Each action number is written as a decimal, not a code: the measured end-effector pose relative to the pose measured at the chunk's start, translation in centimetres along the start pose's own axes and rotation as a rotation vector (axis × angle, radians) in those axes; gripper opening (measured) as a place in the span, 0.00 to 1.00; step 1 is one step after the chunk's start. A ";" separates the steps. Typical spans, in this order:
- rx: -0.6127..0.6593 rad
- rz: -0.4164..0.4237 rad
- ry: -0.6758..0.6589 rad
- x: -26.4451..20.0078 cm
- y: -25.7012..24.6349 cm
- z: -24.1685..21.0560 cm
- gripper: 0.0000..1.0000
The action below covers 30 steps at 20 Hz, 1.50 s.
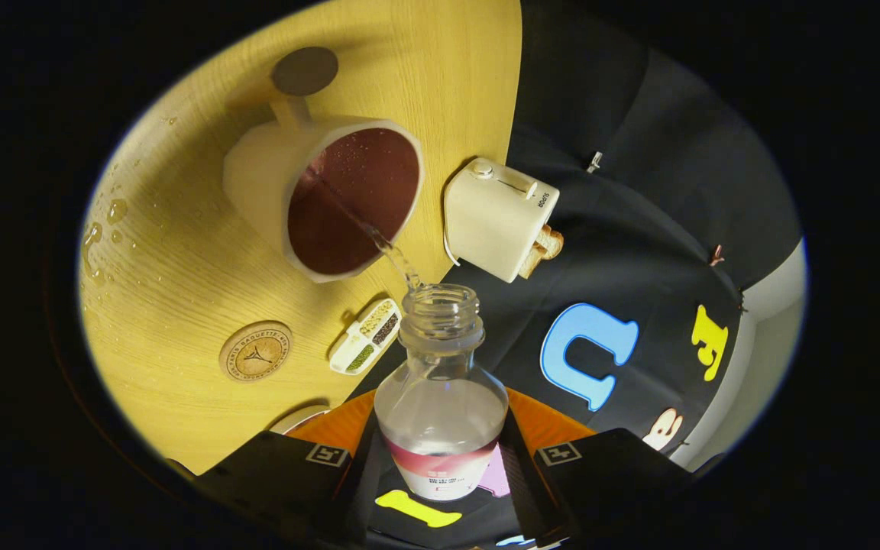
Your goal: Take the bottle from table, then pour the juice into the cup, finally place the bottle on the coaster
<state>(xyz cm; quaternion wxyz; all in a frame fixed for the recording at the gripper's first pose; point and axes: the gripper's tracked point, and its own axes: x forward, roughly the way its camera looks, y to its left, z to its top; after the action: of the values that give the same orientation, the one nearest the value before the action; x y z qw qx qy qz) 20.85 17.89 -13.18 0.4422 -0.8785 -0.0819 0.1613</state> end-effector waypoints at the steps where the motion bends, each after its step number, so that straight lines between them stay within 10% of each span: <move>1: -0.005 0.004 0.003 0.2 0.0 -0.1 0.74; 30: -0.170 0.028 -0.050 0.8 -1.0 1.2 0.74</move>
<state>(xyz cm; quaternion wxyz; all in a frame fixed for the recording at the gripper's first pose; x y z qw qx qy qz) 21.17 19.63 -13.21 0.3615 -0.9097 -0.0938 0.1818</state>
